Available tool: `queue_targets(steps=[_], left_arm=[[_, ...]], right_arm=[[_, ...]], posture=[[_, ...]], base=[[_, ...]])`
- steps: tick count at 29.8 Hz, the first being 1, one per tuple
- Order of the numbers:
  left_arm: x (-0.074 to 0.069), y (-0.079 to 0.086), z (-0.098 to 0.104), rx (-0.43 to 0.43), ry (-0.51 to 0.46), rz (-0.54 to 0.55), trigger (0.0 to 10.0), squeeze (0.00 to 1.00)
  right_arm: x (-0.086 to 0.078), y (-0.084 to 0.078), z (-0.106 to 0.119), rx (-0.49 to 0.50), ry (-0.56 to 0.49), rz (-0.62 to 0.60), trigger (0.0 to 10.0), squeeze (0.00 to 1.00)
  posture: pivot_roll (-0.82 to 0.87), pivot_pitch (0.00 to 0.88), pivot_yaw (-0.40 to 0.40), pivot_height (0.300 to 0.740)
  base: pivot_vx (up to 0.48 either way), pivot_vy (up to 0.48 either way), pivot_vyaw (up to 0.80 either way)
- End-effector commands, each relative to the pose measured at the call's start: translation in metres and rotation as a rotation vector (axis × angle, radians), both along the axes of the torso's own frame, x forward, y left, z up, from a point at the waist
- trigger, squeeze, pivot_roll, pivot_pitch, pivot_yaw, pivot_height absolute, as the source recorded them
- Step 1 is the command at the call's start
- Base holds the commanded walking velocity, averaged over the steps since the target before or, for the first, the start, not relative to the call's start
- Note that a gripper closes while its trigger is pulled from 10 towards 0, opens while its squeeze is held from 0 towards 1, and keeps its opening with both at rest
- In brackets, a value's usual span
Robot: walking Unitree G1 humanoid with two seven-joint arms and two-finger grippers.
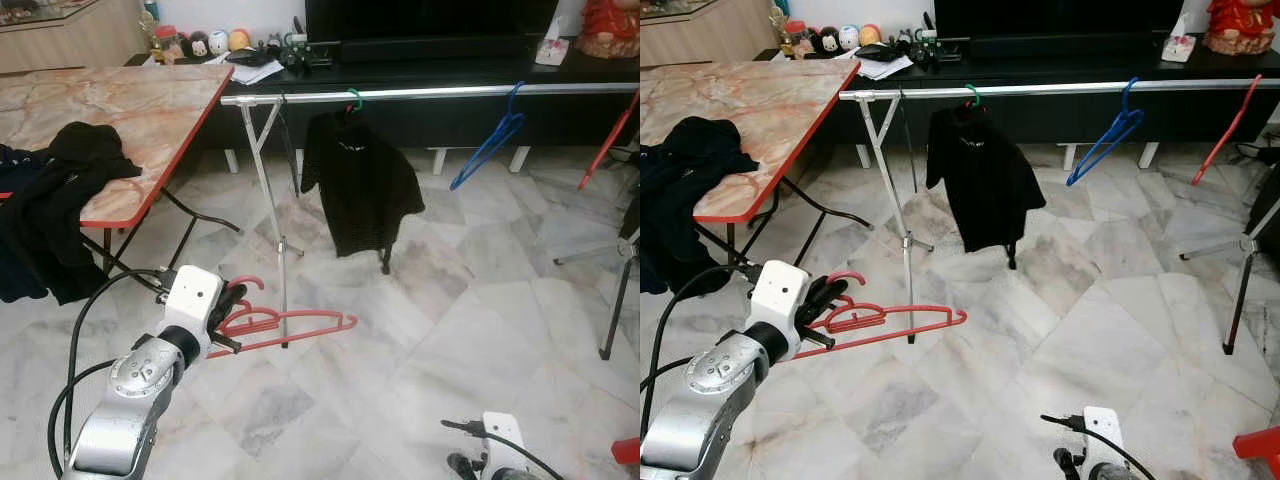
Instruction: Hang hanger
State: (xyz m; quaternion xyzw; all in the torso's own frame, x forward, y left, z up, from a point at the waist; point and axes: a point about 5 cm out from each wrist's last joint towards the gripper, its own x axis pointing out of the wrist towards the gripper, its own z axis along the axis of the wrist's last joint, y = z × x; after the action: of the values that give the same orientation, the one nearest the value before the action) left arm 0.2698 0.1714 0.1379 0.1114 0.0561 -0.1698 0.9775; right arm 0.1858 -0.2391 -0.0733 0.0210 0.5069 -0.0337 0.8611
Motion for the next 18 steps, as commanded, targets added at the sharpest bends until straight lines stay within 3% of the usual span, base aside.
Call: queue_targets(steps=[1, 3, 4, 7, 8, 9, 10, 18], left_arm=[[0.0007, -0.0017, 0.0040, -0.002, -0.013, -0.017, 10.0, 0.00], [0.0007, -0.0019, 0.0041, -0.002, -0.013, -0.019, 10.0, 0.00], [0.0007, -0.0023, 0.0042, -0.003, -0.014, -0.020, 10.0, 0.00], [0.0007, -0.0025, 0.0043, -0.003, -0.014, -0.021, 10.0, 0.00], [0.0009, -0.0026, 0.0045, -0.004, -0.015, -0.021, 10.0, 0.00], [0.0012, -0.0029, 0.0047, -0.004, -0.016, -0.021, 10.0, 0.00], [0.0013, -0.0033, 0.0048, -0.005, -0.017, -0.022, 10.0, 0.00], [0.0008, -0.0045, 0.0048, -0.005, -0.015, -0.034, 10.0, 0.00]], right_arm=[[-0.0047, 0.0033, -0.0033, -0.002, 0.016, 0.018, 10.0, 0.35], [-0.0042, 0.0035, -0.0031, -0.008, 0.013, 0.022, 10.0, 0.35], [-0.0035, 0.0033, -0.0027, 0.002, 0.011, 0.005, 10.0, 1.00], [-0.0032, 0.0032, -0.0025, 0.006, 0.010, 0.000, 10.0, 1.00], [-0.0025, 0.0028, -0.0021, 0.002, 0.010, 0.008, 9.0, 0.00], [-0.0016, 0.0023, -0.0015, -0.003, 0.011, 0.019, 9.0, 0.00], [-0.0014, 0.0018, -0.0013, -0.007, 0.011, 0.022, 0.0, 0.00], [-0.0036, 0.0001, -0.0018, -0.016, 0.007, 0.034, 0.0, 0.00]], posture=[[-0.07, 0.050, 0.050, 0.740], [-0.07, 0.050, 0.050, 0.740], [-0.07, 0.051, 0.050, 0.740], [-0.07, 0.051, 0.050, 0.740], [-0.07, 0.051, 0.048, 0.740], [-0.07, 0.051, 0.048, 0.740], [-0.07, 0.050, 0.048, 0.740], [-0.07, 0.050, 0.048, 0.740]], base=[[0.000, 0.000, 0.00], [0.000, 0.000, 0.00], [0.000, 0.000, 0.00], [0.000, 0.000, 0.00], [0.000, 0.000, 0.00], [0.000, 0.000, 0.00], [0.000, 0.000, 0.00], [0.000, 0.000, 0.00]])
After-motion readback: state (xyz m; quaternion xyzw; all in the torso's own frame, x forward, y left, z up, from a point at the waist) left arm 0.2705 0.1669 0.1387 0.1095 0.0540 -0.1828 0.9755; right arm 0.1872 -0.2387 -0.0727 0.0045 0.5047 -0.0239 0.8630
